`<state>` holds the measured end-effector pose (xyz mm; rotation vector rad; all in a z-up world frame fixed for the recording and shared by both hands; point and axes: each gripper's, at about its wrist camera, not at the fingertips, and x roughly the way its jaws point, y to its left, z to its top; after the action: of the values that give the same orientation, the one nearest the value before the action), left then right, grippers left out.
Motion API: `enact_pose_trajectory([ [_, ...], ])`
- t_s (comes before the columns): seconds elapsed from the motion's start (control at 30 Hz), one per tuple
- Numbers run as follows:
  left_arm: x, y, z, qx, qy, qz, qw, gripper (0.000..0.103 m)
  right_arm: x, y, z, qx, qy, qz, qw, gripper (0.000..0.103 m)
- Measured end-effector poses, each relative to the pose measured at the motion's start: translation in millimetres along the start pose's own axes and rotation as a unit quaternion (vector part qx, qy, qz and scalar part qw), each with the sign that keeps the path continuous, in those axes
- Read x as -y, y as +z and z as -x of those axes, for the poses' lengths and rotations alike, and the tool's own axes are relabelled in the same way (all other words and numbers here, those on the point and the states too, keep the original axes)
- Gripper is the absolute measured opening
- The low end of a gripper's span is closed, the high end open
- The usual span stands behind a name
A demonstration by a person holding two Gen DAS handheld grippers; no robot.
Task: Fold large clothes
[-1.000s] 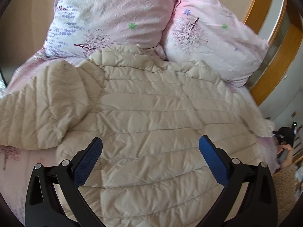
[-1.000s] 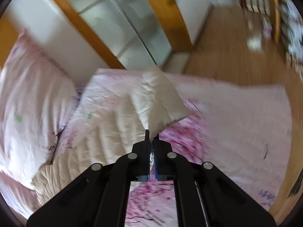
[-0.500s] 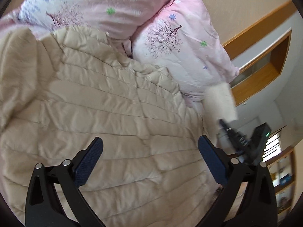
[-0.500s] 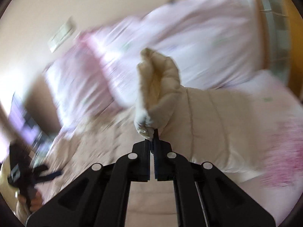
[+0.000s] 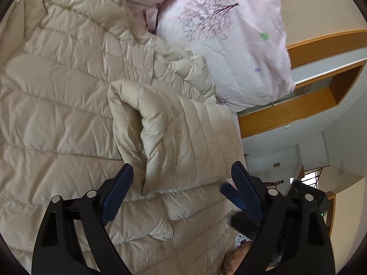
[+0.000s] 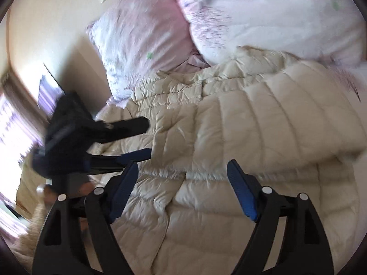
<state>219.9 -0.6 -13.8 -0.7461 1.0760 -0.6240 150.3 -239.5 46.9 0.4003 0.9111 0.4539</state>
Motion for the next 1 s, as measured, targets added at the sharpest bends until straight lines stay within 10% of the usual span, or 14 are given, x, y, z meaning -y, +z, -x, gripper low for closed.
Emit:
enact_pose_trajectory([
  [0.13, -6, 5, -14, -0.003, 0.035, 0.018, 0.9992, 0.068, 30, -3, 8, -0.014, 0.026, -0.104, 0.994, 0.08],
  [0.27, -13, 12, -27, -0.009, 0.064, 0.022, 0.9977, 0.016, 77, -9, 10, -0.016, 0.036, -0.208, 0.977, 0.08],
  [0.33, -13, 15, -32, -0.017, 0.06, 0.02, 0.9978, 0.006, 94, -9, 9, -0.003, 0.043, -0.246, 0.968, 0.08],
  [0.73, -19, 60, 77, 0.113, 0.143, -0.03, 0.9827, 0.002, 136, 2, 0, 0.07, 0.027, -0.334, 0.94, 0.073],
  [0.83, -32, 58, 75, 0.105, 0.176, -0.029, 0.9783, 0.002, 139, 8, -7, 0.085, -0.027, -0.328, 0.94, 0.054],
  [0.9, -40, 56, 72, 0.102, 0.192, -0.028, 0.9757, 0.002, 136, 11, -8, 0.099, -0.081, -0.304, 0.944, 0.015],
  [1.0, -51, 54, 65, 0.087, 0.199, -0.017, 0.976, 0.002, 134, 6, -10, 0.088, -0.122, -0.286, 0.946, 0.014],
])
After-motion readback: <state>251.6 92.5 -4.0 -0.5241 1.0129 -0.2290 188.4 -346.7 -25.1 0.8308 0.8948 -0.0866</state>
